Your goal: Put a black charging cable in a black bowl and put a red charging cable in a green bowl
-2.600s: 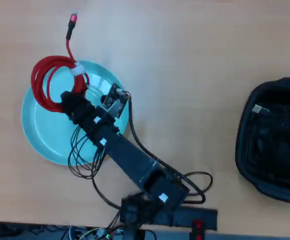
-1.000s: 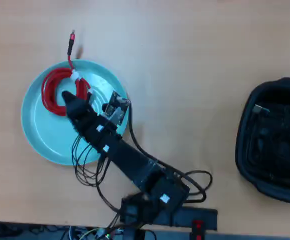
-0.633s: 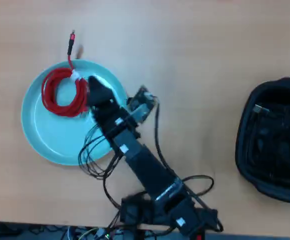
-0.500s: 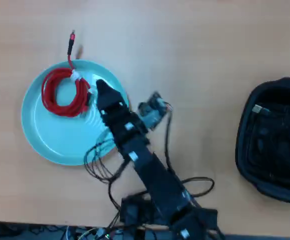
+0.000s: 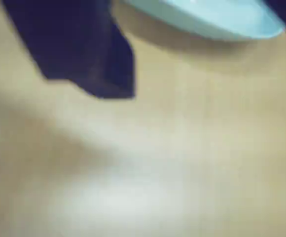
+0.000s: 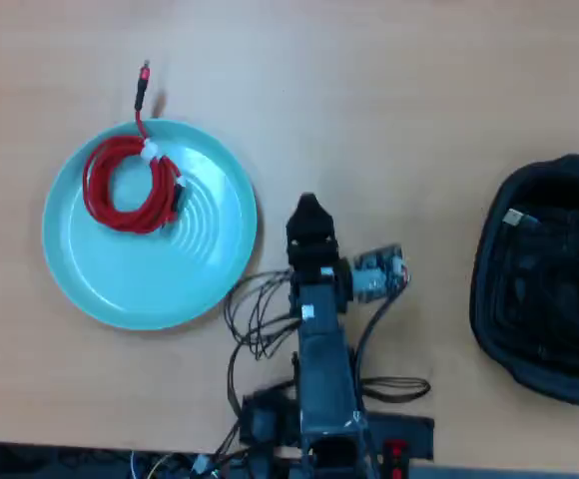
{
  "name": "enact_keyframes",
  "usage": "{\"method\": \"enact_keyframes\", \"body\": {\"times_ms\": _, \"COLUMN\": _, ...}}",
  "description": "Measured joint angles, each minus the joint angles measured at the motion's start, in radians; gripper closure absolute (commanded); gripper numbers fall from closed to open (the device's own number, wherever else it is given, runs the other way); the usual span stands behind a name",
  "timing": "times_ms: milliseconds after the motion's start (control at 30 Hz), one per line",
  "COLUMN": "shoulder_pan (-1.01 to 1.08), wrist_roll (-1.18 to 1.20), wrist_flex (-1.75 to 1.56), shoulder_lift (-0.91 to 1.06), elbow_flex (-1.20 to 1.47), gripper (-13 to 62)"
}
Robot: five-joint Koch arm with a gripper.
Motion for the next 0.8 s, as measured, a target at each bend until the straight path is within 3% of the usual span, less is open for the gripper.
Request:
{"method": "enact_keyframes", "body": {"times_ms": 233, "shoulder_pan": 0.034, "wrist_roll": 0.0, "wrist_flex": -0.644, "shoulder_lift": 0.02, "elbow_flex": 0.48, "gripper": 20.6}}
{"method": "enact_keyframes", "body": {"times_ms": 400, "shoulder_pan": 0.138, "wrist_roll": 0.0, "wrist_flex": -0.957, "shoulder_lift": 0.02, "elbow_flex": 0.6, "gripper": 21.2}}
{"method": "enact_keyframes", "body": {"times_ms": 600, "shoulder_pan": 0.169, "wrist_roll": 0.0, "wrist_flex": -0.988, "shoulder_lift": 0.02, "elbow_flex": 0.6, "gripper": 21.4}}
{"method": "enact_keyframes", "body": {"times_ms": 800, "shoulder_pan": 0.158, "wrist_roll": 0.0, "wrist_flex": -0.77, "shoulder_lift": 0.02, "elbow_flex": 0.6, "gripper": 21.4}}
